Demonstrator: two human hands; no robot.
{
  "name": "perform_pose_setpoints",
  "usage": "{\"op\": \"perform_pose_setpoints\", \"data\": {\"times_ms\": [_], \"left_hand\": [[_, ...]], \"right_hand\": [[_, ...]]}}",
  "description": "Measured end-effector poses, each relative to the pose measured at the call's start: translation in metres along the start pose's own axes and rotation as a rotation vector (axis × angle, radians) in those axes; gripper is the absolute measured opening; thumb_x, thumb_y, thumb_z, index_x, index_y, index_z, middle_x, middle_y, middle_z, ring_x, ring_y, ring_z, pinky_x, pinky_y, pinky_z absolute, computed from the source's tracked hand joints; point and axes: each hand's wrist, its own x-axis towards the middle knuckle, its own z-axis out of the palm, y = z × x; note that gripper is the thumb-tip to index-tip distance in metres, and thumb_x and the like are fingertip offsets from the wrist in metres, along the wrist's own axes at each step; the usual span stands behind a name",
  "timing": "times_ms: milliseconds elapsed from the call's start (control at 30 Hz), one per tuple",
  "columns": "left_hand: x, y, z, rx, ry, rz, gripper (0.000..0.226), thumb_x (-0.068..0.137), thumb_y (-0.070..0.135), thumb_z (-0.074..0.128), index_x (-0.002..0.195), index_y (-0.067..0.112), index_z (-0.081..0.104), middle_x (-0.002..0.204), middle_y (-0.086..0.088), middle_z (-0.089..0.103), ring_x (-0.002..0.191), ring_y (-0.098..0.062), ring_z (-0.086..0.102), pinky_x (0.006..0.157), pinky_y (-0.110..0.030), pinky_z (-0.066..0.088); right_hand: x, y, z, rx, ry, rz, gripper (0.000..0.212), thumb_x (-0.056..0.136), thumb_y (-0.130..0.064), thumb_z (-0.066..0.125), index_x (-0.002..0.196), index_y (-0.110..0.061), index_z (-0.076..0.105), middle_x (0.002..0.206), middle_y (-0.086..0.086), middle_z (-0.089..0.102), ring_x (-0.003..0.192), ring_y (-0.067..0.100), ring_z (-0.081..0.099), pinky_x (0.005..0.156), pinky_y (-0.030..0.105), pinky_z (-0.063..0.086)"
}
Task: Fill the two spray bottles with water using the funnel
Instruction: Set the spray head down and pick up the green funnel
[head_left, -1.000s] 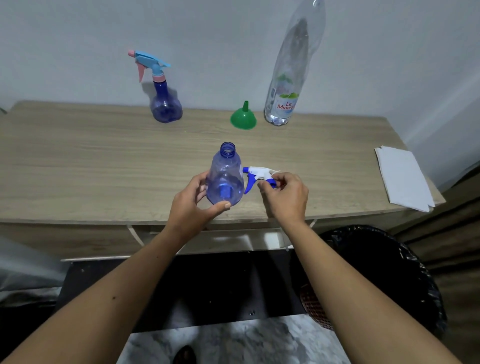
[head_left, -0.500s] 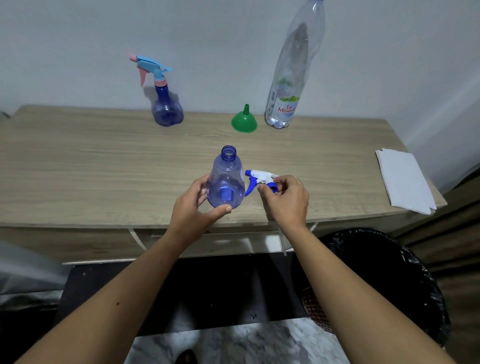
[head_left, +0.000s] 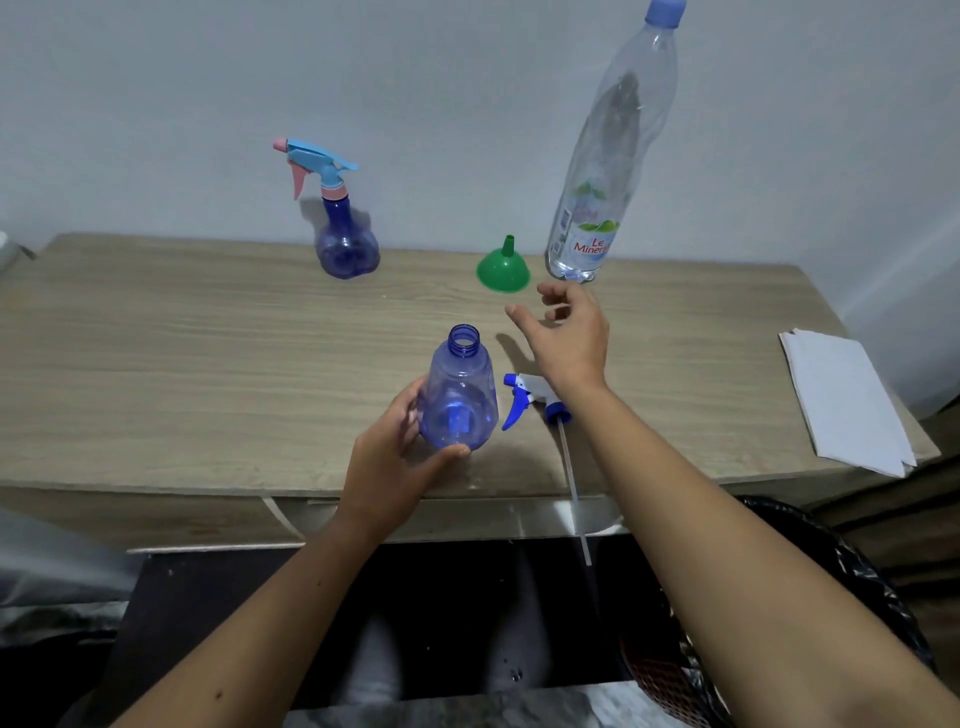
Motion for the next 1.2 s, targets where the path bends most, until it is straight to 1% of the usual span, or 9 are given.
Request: {"op": "perform_pose_setpoints", "data": {"times_ms": [167, 300, 433, 533, 633, 867, 1000, 1100, 1200], "left_hand": [[0.002, -0.008, 0.002, -0.010, 0.041, -0.019, 0.086, 0.079, 0.015, 0.097, 0.152, 0.028, 0.054, 0.140, 0.023, 0.071, 0.132, -0.004, 0.068, 0.112, -0.022, 0.053], [0.004, -0.015, 0.002, 0.008, 0.039, -0.012, 0.086, 0.079, 0.006, 0.096, 0.152, 0.027, 0.055, 0.141, 0.020, 0.072, 0.134, -0.004, 0.067, 0.110, -0.019, 0.052], [0.002, -0.019, 0.000, 0.020, 0.039, -0.012, 0.092, 0.078, 0.019, 0.099, 0.158, 0.015, 0.053, 0.147, 0.008, 0.070, 0.138, -0.009, 0.066, 0.115, -0.028, 0.053], [0.001, -0.016, 0.000, 0.017, 0.032, -0.015, 0.092, 0.077, 0.028, 0.099, 0.157, 0.017, 0.054, 0.146, 0.011, 0.071, 0.137, -0.008, 0.066, 0.114, -0.025, 0.053], [0.001, -0.011, 0.000, 0.015, 0.029, -0.019, 0.091, 0.076, 0.027, 0.095, 0.156, 0.021, 0.053, 0.144, 0.017, 0.070, 0.136, -0.006, 0.066, 0.112, -0.021, 0.052], [0.000, -0.010, 0.001, 0.024, 0.031, -0.015, 0.093, 0.075, 0.029, 0.094, 0.157, 0.012, 0.053, 0.144, 0.010, 0.072, 0.135, -0.008, 0.067, 0.113, -0.023, 0.052], [0.000, -0.012, 0.001, 0.053, 0.046, -0.003, 0.089, 0.077, 0.014, 0.098, 0.155, 0.012, 0.055, 0.142, 0.010, 0.073, 0.133, -0.008, 0.069, 0.112, -0.024, 0.053], [0.000, -0.009, 0.001, 0.073, 0.047, 0.017, 0.088, 0.077, 0.010, 0.099, 0.152, 0.024, 0.057, 0.141, 0.016, 0.072, 0.134, -0.008, 0.068, 0.113, -0.026, 0.053], [-0.001, 0.004, 0.002, 0.047, 0.040, -0.001, 0.084, 0.075, 0.027, 0.098, 0.145, 0.043, 0.055, 0.137, 0.027, 0.072, 0.132, -0.003, 0.068, 0.113, -0.025, 0.052]], "right_hand": [[0.044, 0.004, 0.027, -0.024, -0.078, 0.004, 0.060, 0.079, -0.037, 0.091, 0.129, -0.014, 0.066, 0.130, 0.000, 0.068, 0.115, 0.014, 0.063, 0.101, 0.032, 0.052], [0.072, 0.017, 0.049, -0.048, -0.131, 0.044, 0.071, 0.076, -0.033, 0.092, 0.137, -0.013, 0.061, 0.136, 0.004, 0.066, 0.123, 0.017, 0.062, 0.097, 0.020, 0.044], [0.089, 0.030, 0.068, -0.098, -0.153, 0.038, 0.083, 0.069, -0.040, 0.093, 0.139, -0.012, 0.059, 0.135, 0.008, 0.065, 0.122, 0.024, 0.063, 0.105, 0.037, 0.052], [0.102, 0.039, 0.081, -0.133, -0.119, 0.030, 0.089, 0.068, -0.044, 0.092, 0.142, -0.010, 0.058, 0.137, 0.011, 0.064, 0.126, 0.029, 0.061, 0.109, 0.046, 0.050], [0.108, 0.040, 0.085, -0.165, -0.106, 0.021, 0.084, 0.071, -0.042, 0.092, 0.140, -0.007, 0.061, 0.134, 0.013, 0.065, 0.125, 0.031, 0.060, 0.110, 0.046, 0.049], [0.101, 0.039, 0.072, -0.099, -0.118, -0.029, 0.074, 0.072, -0.044, 0.091, 0.133, -0.011, 0.065, 0.130, 0.005, 0.063, 0.117, 0.026, 0.064, 0.103, 0.046, 0.054], [0.086, 0.030, 0.050, -0.081, -0.154, -0.110, 0.068, 0.072, -0.041, 0.091, 0.129, -0.013, 0.067, 0.126, 0.003, 0.062, 0.114, 0.022, 0.065, 0.101, 0.043, 0.055], [0.073, 0.019, 0.034, -0.060, -0.176, -0.134, 0.065, 0.071, -0.038, 0.093, 0.126, -0.013, 0.067, 0.124, 0.000, 0.060, 0.113, 0.016, 0.063, 0.102, 0.036, 0.054], [0.061, 0.005, 0.016, -0.043, -0.175, -0.188, 0.063, 0.070, -0.034, 0.094, 0.123, -0.013, 0.067, 0.121, 0.001, 0.056, 0.111, 0.015, 0.061, 0.100, 0.030, 0.052]]}}
